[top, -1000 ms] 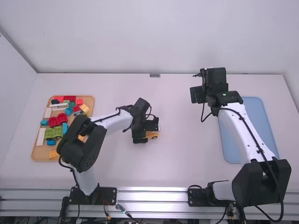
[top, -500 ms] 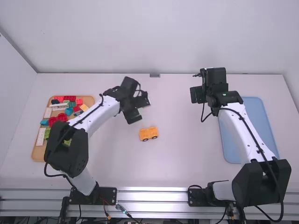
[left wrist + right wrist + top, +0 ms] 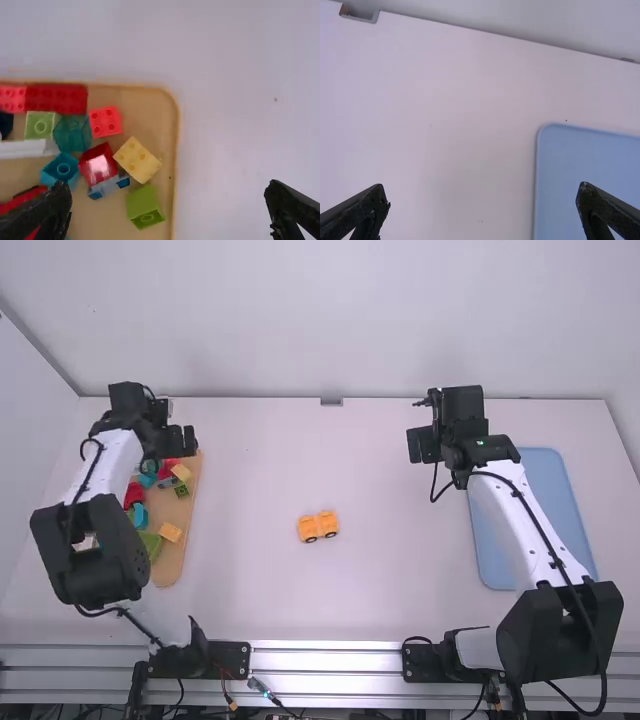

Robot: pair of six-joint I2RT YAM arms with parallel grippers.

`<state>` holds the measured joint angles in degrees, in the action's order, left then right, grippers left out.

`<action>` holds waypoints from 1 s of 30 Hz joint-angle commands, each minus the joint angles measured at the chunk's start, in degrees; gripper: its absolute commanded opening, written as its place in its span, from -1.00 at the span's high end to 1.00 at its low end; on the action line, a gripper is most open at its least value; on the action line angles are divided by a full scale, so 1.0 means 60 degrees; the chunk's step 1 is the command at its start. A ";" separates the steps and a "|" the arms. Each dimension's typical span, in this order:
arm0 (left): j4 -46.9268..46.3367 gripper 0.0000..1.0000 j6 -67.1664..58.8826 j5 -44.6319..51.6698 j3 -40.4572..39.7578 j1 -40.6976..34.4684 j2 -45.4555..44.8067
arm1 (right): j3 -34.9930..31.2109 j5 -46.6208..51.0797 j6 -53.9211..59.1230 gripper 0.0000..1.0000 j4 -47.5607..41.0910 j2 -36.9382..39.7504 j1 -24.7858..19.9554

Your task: Assemble lego blocks to make yellow taxi

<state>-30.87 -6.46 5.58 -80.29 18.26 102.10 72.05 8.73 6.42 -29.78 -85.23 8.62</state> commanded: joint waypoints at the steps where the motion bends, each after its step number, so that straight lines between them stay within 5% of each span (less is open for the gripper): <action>1: -0.0594 -0.98 0.1690 0.0346 -0.1005 0.0113 0.0601 | 0.0372 0.0040 0.0004 -0.98 -0.0018 0.0029 0.0000; 13: -0.5133 -0.98 0.4109 -0.0197 -0.5555 -0.0087 0.4750 | 0.0357 0.0026 0.0186 -0.98 -0.0091 0.0025 0.0000; 20: -0.5053 -0.99 0.6076 0.0131 -0.5759 -0.0106 0.5005 | 0.0357 0.0040 0.0186 -0.98 -0.0069 0.0025 0.0000; 26: -0.4659 -0.38 0.6907 -0.0729 -0.5748 -0.0084 0.4983 | 0.0357 0.0051 0.0193 -0.98 -0.0164 0.0025 -0.0004; 30: -0.4437 -0.36 0.6932 -0.1122 -0.5606 -0.0106 0.4983 | 0.0357 0.0051 0.0189 -0.98 -0.0157 0.0025 0.0000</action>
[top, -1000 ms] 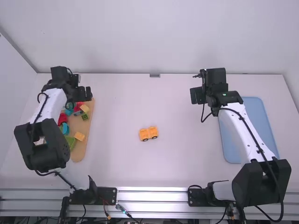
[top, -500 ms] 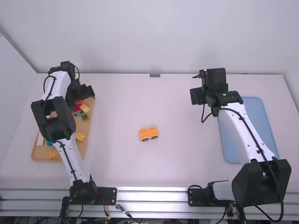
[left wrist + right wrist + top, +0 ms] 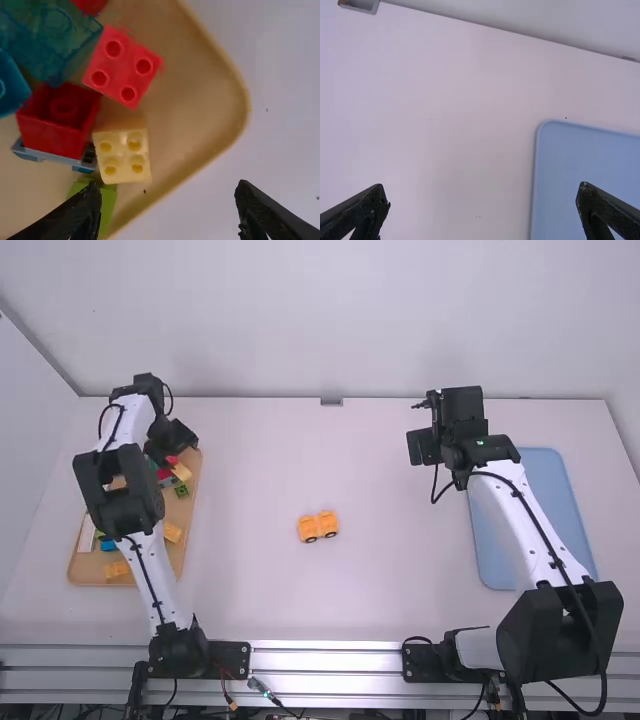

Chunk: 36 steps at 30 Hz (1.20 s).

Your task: Assemble lego blocks to make yellow taxi

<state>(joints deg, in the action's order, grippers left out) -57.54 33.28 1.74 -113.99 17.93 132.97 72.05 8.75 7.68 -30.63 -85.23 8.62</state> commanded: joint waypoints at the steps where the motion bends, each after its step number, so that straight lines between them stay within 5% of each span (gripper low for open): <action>1: 0.0084 -0.35 0.0302 -0.0452 0.0051 -0.0036 -0.0160 | 0.0357 0.0044 -0.0025 -0.98 -0.0011 0.0025 -0.0004; 19: 0.0678 -0.28 -0.0073 -0.1133 0.0951 -0.0044 -0.0160 | 0.0357 0.0026 -0.0025 -0.98 -0.0025 0.0025 -0.0004; 36: 0.1530 -0.01 -0.0018 -0.1129 0.1647 -0.0044 -0.0160 | 0.0357 0.0026 -0.0025 -0.98 -0.0124 0.0025 -0.0004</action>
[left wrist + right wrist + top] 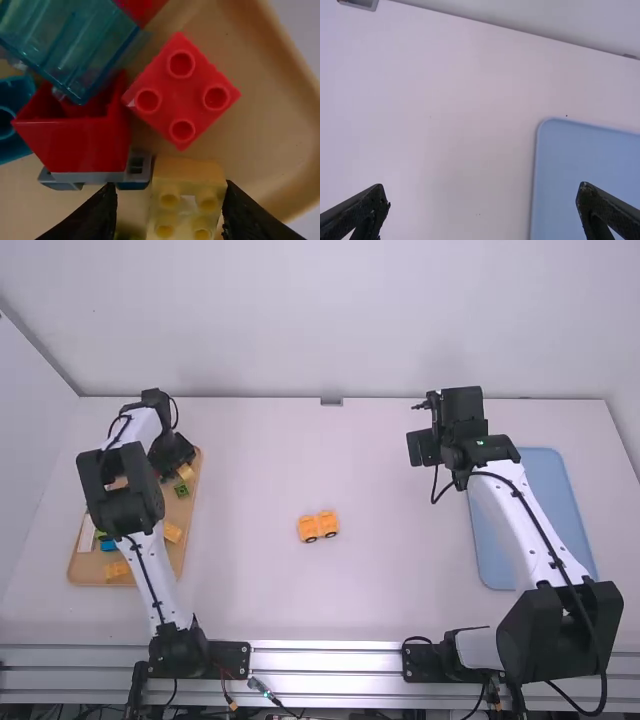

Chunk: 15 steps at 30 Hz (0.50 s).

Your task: Assemble lego blocks to make yellow taxi

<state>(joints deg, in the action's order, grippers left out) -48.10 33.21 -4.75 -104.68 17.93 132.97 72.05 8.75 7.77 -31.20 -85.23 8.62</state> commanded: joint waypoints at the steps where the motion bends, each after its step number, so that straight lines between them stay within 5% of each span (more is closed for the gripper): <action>1: -0.0044 0.01 -0.0117 -0.0044 0.0102 -0.0044 -0.0160 | 0.0357 0.0026 -0.0040 -0.98 -0.0033 0.0025 0.0000; 9: 0.0138 0.23 -0.0098 0.0237 0.0470 -0.0033 -0.0160 | 0.0357 0.0022 -0.0040 -0.98 -0.0025 0.0025 -0.0004; 15: 0.0193 0.66 -0.0106 0.0357 0.0430 0.0036 -0.0160 | 0.0357 0.0022 -0.0040 -0.98 -0.0058 0.0025 0.0000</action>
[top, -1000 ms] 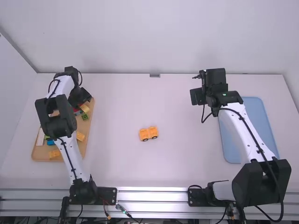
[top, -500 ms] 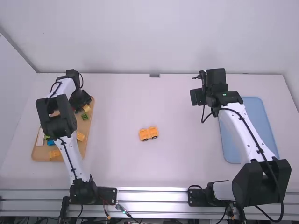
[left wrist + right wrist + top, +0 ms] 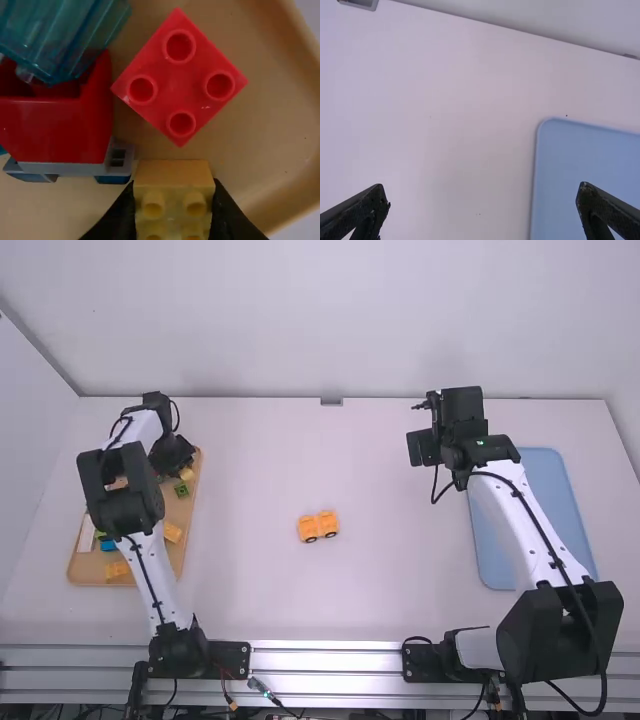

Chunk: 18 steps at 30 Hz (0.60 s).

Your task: Assemble lego blocks to make yellow taxi

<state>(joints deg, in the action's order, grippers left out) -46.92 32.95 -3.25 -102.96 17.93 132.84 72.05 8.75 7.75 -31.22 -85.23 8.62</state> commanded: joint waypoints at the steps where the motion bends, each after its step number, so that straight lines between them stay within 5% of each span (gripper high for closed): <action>1: 0.0073 0.71 -0.0066 0.0106 0.0142 0.0033 -0.0138 | 0.0357 0.0033 -0.0036 -0.98 -0.0066 0.0025 0.0000; 3: 0.0204 0.96 -0.0204 0.0120 0.0138 0.0018 -0.0153 | 0.0357 0.0051 -0.0033 -0.98 -0.0091 0.0025 0.0000; 9: -0.0466 0.96 -0.0506 0.0113 -0.0696 0.0011 -0.0219 | 0.0357 0.0047 -0.0036 -0.98 -0.0091 0.0025 -0.0004; 18: -0.1985 0.97 -0.4258 -0.0871 -0.1650 -0.1104 -0.0586 | 0.0357 0.0018 -0.0040 -0.98 -0.0018 0.0025 -0.0004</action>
<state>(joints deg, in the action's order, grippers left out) -57.93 14.74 -6.26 -112.55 14.50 131.87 72.05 8.73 7.68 -31.46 -85.23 8.62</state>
